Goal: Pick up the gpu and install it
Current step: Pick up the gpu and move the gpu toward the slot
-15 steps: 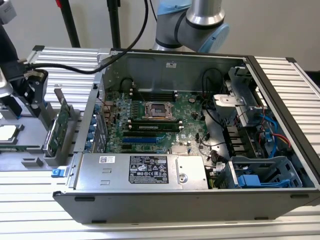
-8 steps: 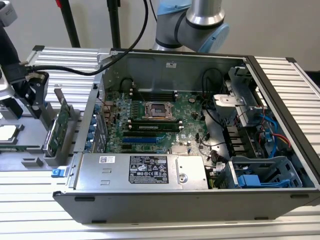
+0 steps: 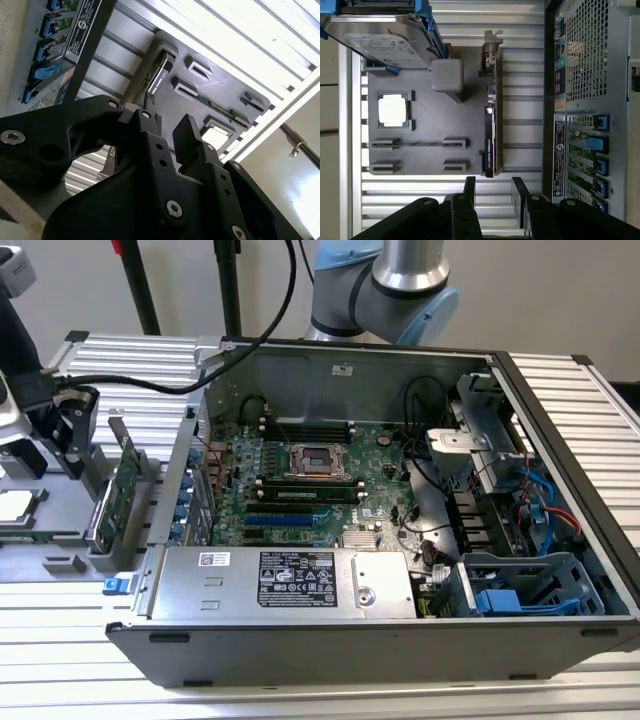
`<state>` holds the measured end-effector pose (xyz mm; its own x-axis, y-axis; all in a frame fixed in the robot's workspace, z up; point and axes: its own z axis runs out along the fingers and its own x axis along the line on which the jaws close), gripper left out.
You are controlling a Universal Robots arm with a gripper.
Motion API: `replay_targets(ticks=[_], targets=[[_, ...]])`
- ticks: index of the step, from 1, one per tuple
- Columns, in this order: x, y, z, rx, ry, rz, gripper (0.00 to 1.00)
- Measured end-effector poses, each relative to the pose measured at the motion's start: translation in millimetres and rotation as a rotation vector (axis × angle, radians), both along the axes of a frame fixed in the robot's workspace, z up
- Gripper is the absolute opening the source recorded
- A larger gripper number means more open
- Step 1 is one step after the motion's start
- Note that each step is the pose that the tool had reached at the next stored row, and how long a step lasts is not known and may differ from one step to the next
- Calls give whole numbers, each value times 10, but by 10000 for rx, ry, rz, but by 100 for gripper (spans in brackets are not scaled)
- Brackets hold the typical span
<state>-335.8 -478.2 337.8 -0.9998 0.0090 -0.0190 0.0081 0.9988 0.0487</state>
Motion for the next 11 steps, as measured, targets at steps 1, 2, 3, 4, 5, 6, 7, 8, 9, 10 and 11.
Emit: replay_targets(ticks=[1, 2, 3, 4, 5, 6, 7, 8, 9, 10, 11], targets=[[0, 0, -5, 0, 0, 1, 100], [0, 0, -9, 0, 0, 3, 100], [0, 0, -13, 0, 0, 4, 100], [0, 0, -18, 0, 0, 5, 100], [0, 0, -22, 0, 0, 6, 100], [0, 0, -26, 0, 0, 7, 100], [0, 0, -31, 0, -1, 8, 100], [0, 0, -35, 1, -1, 10, 100], [0, 0, -39, 0, 0, 11, 100], [0, 0, -44, 1, -1, 13, 100], [0, 0, -48, 0, -1, 14, 100]])
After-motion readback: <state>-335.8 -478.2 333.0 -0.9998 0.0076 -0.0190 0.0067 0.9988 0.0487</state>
